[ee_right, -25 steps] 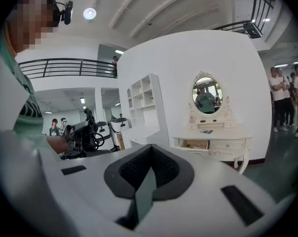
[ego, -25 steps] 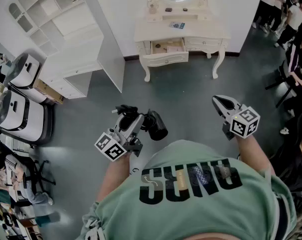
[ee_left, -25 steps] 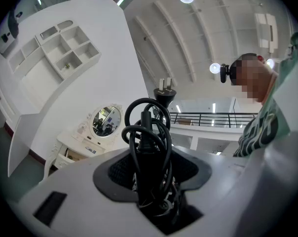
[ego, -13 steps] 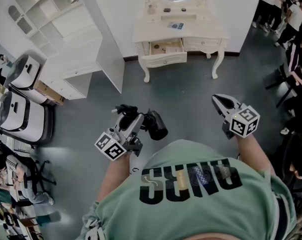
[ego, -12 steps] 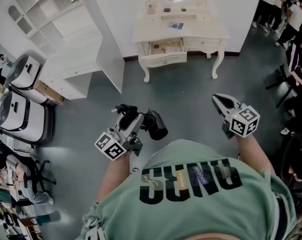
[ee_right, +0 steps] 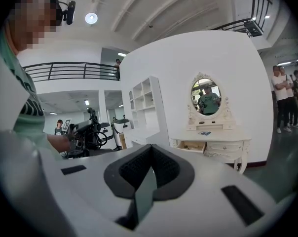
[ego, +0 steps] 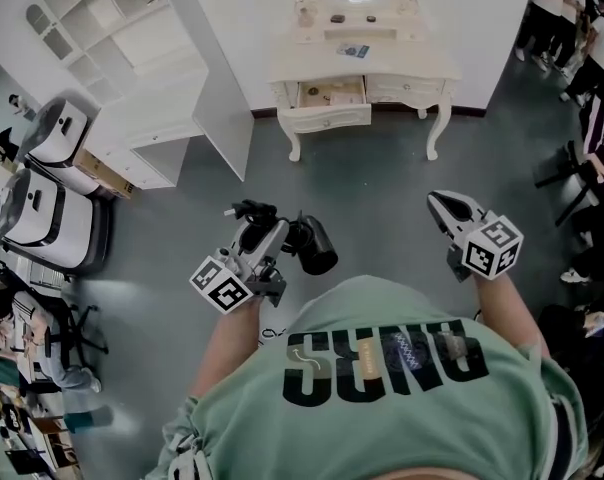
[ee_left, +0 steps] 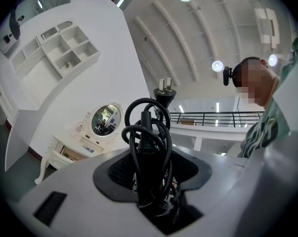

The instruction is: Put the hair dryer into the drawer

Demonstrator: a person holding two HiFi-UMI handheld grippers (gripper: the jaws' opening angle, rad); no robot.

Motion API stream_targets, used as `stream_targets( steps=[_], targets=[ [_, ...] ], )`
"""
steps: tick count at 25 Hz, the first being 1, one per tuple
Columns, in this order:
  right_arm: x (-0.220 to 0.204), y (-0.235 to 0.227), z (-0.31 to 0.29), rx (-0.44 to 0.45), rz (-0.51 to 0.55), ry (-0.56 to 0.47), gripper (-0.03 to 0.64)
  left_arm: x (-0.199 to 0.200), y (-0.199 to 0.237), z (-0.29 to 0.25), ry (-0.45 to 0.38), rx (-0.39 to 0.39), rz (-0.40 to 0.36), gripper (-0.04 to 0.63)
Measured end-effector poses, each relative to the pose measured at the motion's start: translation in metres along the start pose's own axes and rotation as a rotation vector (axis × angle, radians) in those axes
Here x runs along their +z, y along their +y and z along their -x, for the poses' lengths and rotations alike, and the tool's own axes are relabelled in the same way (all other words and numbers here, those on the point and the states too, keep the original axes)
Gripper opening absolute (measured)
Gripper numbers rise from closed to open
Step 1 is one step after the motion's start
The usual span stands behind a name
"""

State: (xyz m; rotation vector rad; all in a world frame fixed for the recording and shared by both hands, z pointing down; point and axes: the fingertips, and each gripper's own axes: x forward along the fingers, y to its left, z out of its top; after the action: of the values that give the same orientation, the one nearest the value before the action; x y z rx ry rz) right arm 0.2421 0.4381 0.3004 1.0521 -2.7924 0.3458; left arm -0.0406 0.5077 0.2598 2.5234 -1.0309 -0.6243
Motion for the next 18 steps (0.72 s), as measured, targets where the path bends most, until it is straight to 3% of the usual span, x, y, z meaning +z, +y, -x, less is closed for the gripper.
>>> stream_targets(
  steps=[10, 18],
  targets=[
    [-0.017, -0.048, 0.014, 0.017, -0.052, 0.022, -0.006, -0.021, -0.004, -0.04, 0.003, 0.016, 0.043, 0.204],
    [-0.022, -0.063, -0.058, -0.001, -0.054, 0.06, -0.006, -0.012, 0.072, -0.052, 0.015, -0.011, 0.083, 0.204]
  ],
)
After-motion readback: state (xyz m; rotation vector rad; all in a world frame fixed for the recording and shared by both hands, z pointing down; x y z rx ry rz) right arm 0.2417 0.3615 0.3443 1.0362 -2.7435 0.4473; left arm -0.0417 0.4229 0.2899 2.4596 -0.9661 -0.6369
